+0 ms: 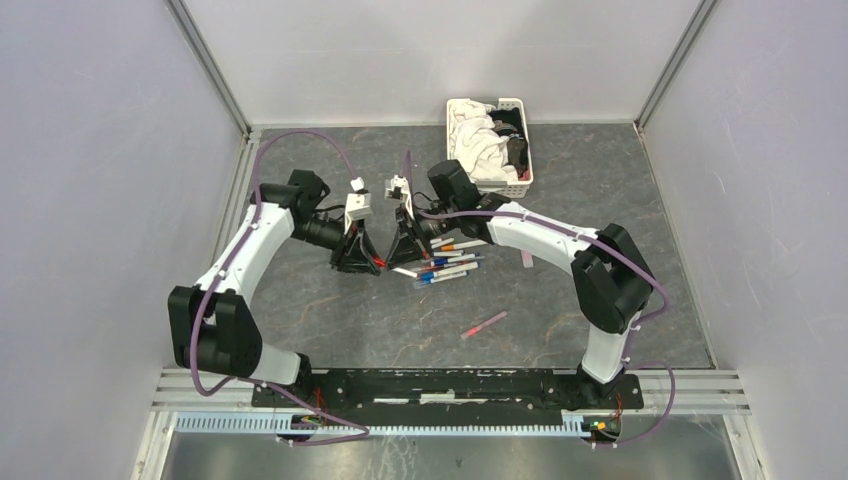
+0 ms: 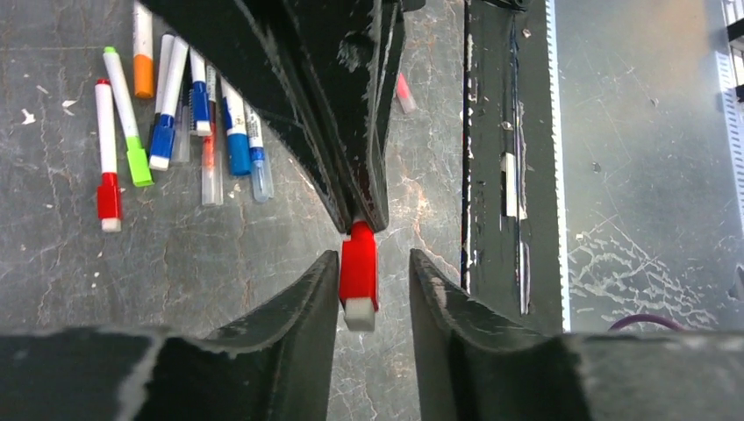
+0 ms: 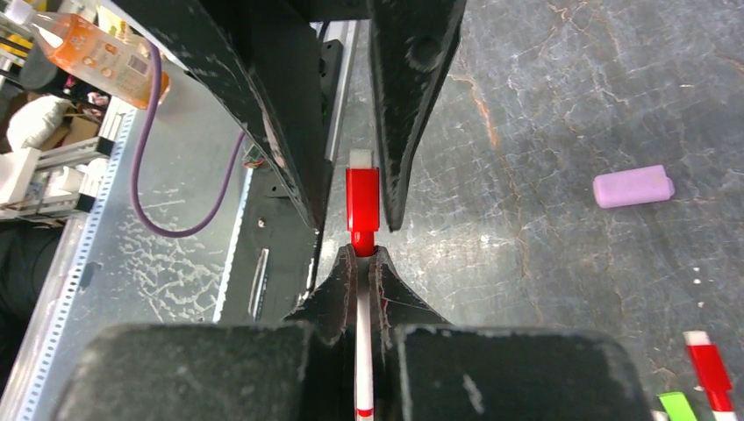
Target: Open the pen caps
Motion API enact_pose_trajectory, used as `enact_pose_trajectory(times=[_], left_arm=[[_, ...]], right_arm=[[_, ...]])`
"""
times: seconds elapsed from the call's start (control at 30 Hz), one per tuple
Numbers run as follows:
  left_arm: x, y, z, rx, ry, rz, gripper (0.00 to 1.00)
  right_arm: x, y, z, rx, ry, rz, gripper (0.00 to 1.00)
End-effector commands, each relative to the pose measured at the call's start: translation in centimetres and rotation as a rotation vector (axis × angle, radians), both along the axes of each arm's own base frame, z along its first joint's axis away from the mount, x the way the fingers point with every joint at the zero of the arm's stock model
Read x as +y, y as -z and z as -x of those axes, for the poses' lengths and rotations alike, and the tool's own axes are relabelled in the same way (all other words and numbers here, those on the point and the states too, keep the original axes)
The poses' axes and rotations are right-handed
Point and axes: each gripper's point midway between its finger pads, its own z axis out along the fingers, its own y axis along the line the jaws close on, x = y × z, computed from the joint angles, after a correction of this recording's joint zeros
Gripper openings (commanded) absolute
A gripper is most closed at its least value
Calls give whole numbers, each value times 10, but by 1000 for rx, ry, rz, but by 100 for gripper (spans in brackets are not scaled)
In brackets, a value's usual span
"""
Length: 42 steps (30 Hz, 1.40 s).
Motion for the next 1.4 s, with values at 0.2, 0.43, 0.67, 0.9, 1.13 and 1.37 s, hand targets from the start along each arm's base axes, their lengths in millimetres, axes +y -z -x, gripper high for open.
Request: enact_pose_trajectory(times=[0.2,0.43,0.67,0.9,1.13,1.37], left_arm=[[-9,-13,-1,-70,57,16,2],[-9,-23,1,-102,50,21,2],[-8,-26,1,-113,45,13,2],[9,-21,-16,-151,-5,-54,2],[47,-29,-34,-164,-30,-116,2],[61,2,-56,-141,-221,-127,2]], right_arm=[[9,-21,4,25,-51,-62,15],[2,1,18,99,-93,-35,44],[0,1,12,84,-71,-27,0],[-38,24,3,52,44,54,0],[-67,55,0,29,117,174,0],[-127,57,-95,-39,622,281,0]])
